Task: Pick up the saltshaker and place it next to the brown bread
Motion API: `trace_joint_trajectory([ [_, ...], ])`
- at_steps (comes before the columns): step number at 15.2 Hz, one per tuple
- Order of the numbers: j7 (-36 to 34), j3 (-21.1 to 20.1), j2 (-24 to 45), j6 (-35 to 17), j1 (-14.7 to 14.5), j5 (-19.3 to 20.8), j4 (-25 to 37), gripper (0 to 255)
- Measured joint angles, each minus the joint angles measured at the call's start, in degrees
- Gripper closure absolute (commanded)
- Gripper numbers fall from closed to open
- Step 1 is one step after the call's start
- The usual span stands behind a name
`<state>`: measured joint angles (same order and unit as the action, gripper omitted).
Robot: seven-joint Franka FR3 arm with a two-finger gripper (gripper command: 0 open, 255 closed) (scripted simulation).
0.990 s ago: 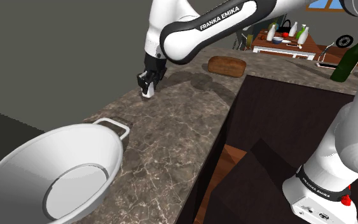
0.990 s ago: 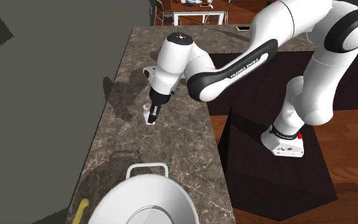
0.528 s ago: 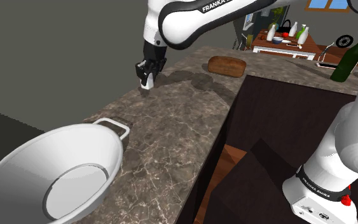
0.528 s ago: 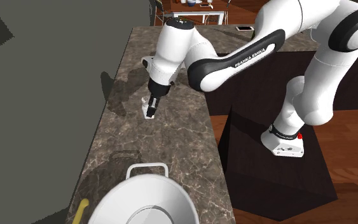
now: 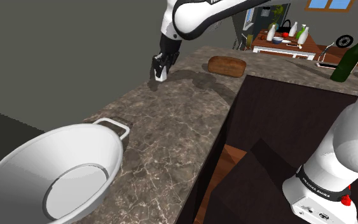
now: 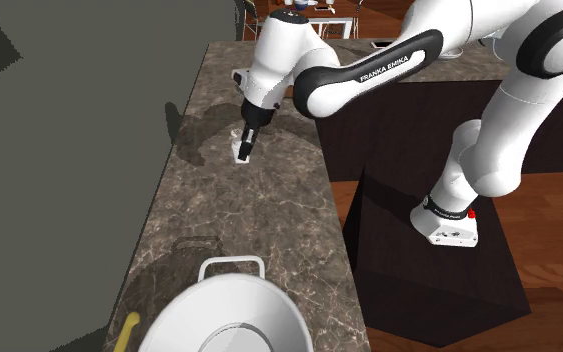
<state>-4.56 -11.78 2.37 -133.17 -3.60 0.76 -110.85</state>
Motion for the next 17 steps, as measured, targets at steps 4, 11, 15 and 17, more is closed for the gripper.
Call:
trace_joint_trajectory([
  [4,6.6,2.4,-0.6,0.5,2.9,-2.7,-0.2,255],
  [11,18.0,6.6,0.4,1.4,7.8,-6.9,1.1,255],
  [15,24.1,8.9,2.0,2.8,10.6,-9.0,3.5,255],
  [17,26.7,9.8,3.2,3.3,11.8,-9.9,4.9,255],
])
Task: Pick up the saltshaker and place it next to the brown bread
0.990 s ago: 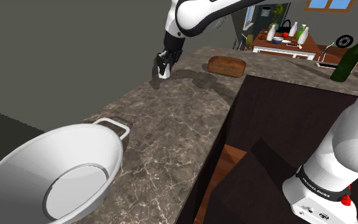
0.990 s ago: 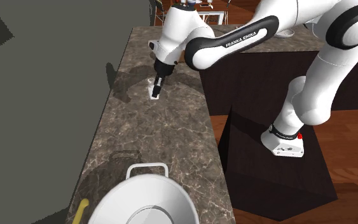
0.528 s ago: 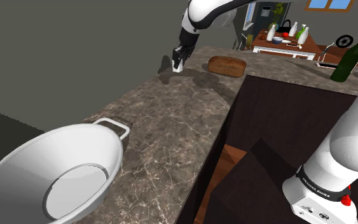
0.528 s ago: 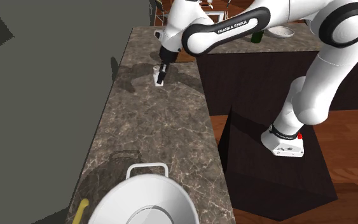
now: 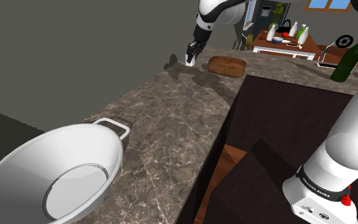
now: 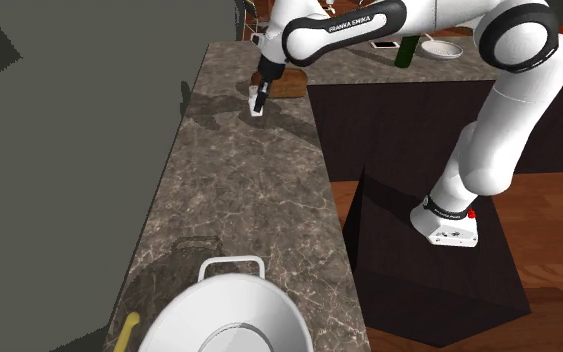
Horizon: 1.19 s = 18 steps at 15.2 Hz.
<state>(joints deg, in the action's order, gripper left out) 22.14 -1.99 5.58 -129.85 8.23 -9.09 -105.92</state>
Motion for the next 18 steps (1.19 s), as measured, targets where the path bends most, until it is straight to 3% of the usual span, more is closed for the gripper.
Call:
trace_joint_trajectory([
  [9,11.9,3.9,7.5,5.0,6.8,-4.2,10.6,255],
  [18,20.7,6.1,20.2,13.5,14.5,-7.5,29.7,255],
])
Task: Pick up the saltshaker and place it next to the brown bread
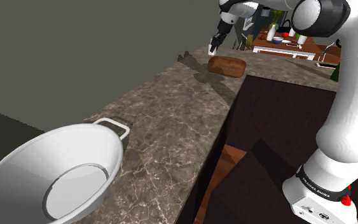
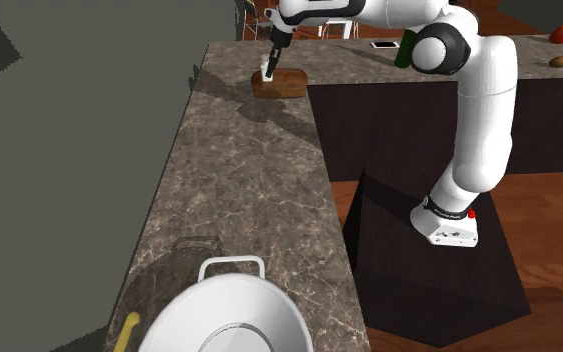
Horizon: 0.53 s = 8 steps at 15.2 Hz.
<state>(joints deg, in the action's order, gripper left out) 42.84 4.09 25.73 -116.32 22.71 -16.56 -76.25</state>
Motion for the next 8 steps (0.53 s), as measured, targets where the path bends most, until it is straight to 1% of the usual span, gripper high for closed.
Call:
trace_joint_trajectory([
  [1,0.9,0.1,1.6,0.8,0.9,-0.3,2.2,255],
  [3,2.2,0.3,5.8,3.6,2.8,-0.9,8.7,255],
  [6,3.2,0.4,13.1,9.2,5.7,-1.5,21.2,255],
  [8,3.8,0.3,14.1,9.1,6.2,-1.6,21.9,255],
])
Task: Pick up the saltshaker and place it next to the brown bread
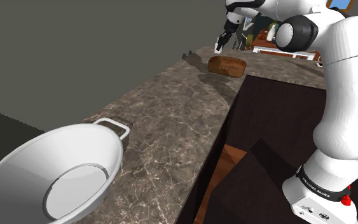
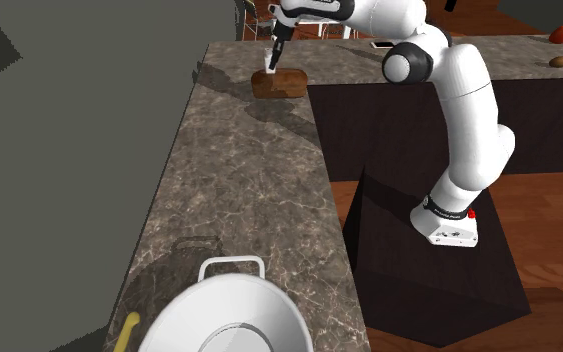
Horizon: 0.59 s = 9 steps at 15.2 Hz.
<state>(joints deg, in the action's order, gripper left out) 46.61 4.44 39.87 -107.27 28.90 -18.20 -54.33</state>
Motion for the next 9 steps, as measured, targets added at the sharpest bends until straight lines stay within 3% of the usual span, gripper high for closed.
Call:
trace_joint_trajectory([
  [9,2.0,-0.1,-0.4,-6.6,-0.3,-0.6,-7.3,255],
])
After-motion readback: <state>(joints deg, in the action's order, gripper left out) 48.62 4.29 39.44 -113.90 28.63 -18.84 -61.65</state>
